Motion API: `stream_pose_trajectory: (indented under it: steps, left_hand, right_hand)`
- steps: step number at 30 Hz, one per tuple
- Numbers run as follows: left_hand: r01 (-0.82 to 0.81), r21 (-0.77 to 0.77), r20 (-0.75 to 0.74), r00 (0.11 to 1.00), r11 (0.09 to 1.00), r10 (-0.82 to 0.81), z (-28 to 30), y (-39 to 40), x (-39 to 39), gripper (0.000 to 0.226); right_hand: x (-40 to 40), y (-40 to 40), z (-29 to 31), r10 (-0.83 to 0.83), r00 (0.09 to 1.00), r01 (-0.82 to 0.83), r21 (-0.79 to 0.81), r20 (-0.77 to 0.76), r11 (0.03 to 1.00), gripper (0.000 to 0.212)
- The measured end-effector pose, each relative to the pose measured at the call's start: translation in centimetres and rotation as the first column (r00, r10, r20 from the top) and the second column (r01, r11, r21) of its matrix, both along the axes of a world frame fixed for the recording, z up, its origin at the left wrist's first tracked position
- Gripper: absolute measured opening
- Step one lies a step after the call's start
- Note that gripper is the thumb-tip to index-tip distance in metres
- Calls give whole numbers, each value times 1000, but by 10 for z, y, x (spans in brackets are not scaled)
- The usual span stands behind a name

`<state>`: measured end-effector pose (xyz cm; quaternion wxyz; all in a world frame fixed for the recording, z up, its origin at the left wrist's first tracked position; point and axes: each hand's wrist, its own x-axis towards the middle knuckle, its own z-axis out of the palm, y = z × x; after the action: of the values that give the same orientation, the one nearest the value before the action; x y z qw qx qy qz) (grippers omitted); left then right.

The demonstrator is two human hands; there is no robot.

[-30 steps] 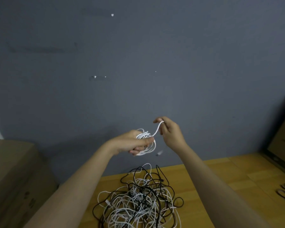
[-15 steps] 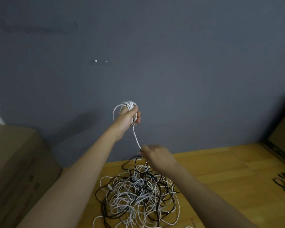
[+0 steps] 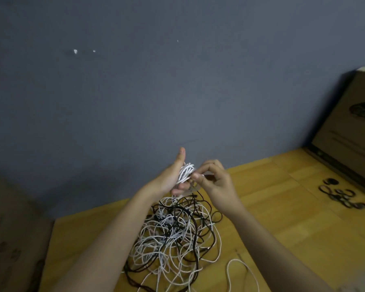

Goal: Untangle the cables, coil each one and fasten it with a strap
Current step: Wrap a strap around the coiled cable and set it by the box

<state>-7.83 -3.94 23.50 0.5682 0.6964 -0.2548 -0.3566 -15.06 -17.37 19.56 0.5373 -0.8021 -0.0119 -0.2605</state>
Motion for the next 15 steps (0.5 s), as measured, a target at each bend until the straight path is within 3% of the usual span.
stream_pose_trajectory:
  steps: [3, 5, 8, 12, 15]
  left_hand:
    - [-30, 74, 12, 1000, 997, 29, -17, -15, -4, 63]
    - [4, 85, -50, 999, 996, 0, -29, -26, -9, 64]
    - [83, 78, -162, 984, 993, -69, -42, -47, -15, 73]
    - [144, 158, -154, 981, 977, -120, -56, -92, -27, 70]
    - [100, 302, -38, 995, 948, -93, -71, -143, -43, 75]
  right_hand:
    - [-13, 2, -23, -21, 998, 26, 85, -55, 996, 13]
    - [-19, -4, -36, -24, 997, 32, 103, -75, 994, 31]
    - [-28, -27, -46, 82, 971, -65, 84, -223, 994, 55]
    - [-46, -71, -66, 36, 967, -33, 15, -253, 999, 48]
    - [-61, -118, -88, -8, 960, 2, -20, -279, 1000, 44]
